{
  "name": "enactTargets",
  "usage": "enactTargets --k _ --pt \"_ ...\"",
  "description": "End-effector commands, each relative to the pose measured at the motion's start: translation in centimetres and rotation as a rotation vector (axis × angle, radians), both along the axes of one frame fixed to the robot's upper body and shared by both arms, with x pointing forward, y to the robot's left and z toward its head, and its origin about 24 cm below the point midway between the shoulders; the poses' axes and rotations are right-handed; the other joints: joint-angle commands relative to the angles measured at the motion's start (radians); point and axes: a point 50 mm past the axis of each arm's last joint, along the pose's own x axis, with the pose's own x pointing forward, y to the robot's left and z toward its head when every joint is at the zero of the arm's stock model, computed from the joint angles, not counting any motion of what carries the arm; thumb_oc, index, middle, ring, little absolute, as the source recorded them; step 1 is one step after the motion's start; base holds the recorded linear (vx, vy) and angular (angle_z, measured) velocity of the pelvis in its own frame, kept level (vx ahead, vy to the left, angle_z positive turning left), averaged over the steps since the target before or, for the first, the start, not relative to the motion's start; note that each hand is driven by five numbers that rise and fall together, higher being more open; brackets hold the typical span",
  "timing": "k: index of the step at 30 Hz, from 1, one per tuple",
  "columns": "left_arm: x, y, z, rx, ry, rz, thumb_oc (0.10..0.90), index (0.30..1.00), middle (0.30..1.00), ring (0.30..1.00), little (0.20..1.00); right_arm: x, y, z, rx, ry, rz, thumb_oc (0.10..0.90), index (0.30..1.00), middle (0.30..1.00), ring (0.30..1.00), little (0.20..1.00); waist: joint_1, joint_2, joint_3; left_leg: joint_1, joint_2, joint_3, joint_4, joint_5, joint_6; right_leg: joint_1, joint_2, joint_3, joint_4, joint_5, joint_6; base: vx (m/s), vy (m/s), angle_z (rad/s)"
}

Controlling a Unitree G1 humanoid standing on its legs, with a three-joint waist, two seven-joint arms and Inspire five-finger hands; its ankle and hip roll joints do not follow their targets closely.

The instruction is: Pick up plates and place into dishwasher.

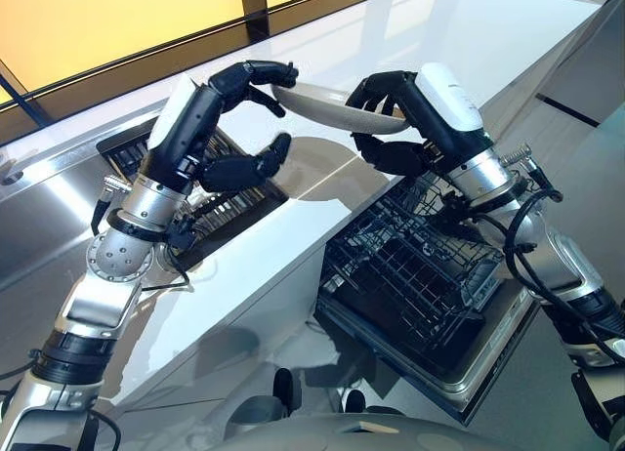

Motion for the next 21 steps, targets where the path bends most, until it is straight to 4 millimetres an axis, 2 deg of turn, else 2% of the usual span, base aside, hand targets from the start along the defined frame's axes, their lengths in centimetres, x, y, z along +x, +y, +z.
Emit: enactTargets --k 1,5,8,9,11,13,15,21 --pt "0.4 2.7 2.7 -0.047 -0.129 0.162 0.800 0.900 0.900 0.900 0.900 -0.9 -5.7 6.6 0.201 -0.383 -0.263 0.100 0.300 0.300 0.300 0.200 0.009 0.032 -0.080 0.083 -0.049 0.017 0.008 -0.184 0.017 -0.052 0.058 -0.018 0.137 -0.117 0.025 0.00 0.000 0.00" --pt "-0.1 5.5 2.7 -0.033 -0.148 0.308 0.800 0.900 0.900 0.900 0.900 -1.2 -9.7 5.1 0.275 -0.350 -0.457 0.100 0.300 0.300 0.300 0.200 0.005 0.033 -0.083 0.082 -0.048 0.020 0.008 -0.185 0.018 -0.052 0.059 -0.013 0.135 -0.118 0.025 0.00 0.000 0.00" --pt "-0.6 7.1 1.7 -0.050 -0.133 0.400 0.800 0.900 0.900 0.900 0.900 -2.0 -13.1 2.7 0.403 -0.280 -0.596 0.100 0.300 0.300 0.300 0.200 -0.004 0.035 -0.082 0.083 -0.047 0.024 0.006 -0.185 0.020 -0.055 0.060 -0.006 0.134 -0.117 0.027 0.00 0.000 0.00" --pt "-0.9 7.8 1.0 -0.071 -0.117 0.439 0.800 0.900 0.900 0.900 0.900 -2.6 -14.5 1.1 0.477 -0.229 -0.661 0.100 0.300 0.300 0.300 0.200 -0.010 0.037 -0.081 0.084 -0.047 0.027 0.005 -0.186 0.021 -0.056 0.060 -0.003 0.133 -0.117 0.028 0.00 0.000 0.00" --pt "-1.3 8.4 0.4 -0.106 -0.091 0.462 0.800 0.900 0.900 0.900 0.900 -3.2 -15.5 -0.5 0.555 -0.175 -0.691 0.100 0.300 0.300 0.300 0.200 -0.014 0.038 -0.080 0.085 -0.046 0.030 0.004 -0.186 0.024 -0.057 0.060 -0.001 0.133 -0.116 0.030 0.00 0.002 -0.02" --pt "-1.8 8.9 -0.5 -0.131 -0.067 0.502 0.800 0.900 0.900 0.900 0.900 -4.0 -15.7 -2.7 0.613 -0.108 -0.683 0.100 0.300 0.300 0.300 0.200 -0.022 0.041 -0.075 0.084 -0.045 0.034 0.003 -0.186 0.026 -0.062 0.059 0.002 0.135 -0.114 0.032 0.00 -0.001 -0.07" --pt "-2.3 9.4 -1.2 -0.149 -0.052 0.540 0.800 0.900 0.900 0.900 0.900 -4.6 -15.0 -4.3 0.633 -0.039 -0.638 0.100 0.300 0.300 0.300 0.200 -0.032 0.044 -0.070 0.085 -0.046 0.037 0.003 -0.185 0.029 -0.066 0.058 0.007 0.138 -0.113 0.033 0.00 -0.006 -0.15" --pt "-2.7 10.6 -2.7 -0.187 -0.026 0.640 0.800 0.900 0.900 0.900 0.900 -4.6 -12.6 -8.2 0.641 0.209 -0.509 0.100 0.300 0.300 0.300 0.200 -0.054 0.053 -0.057 0.081 -0.043 0.059 0.002 -0.186 0.027 -0.083 0.056 0.013 0.146 -0.112 0.037 -0.02 -0.011 -0.08"
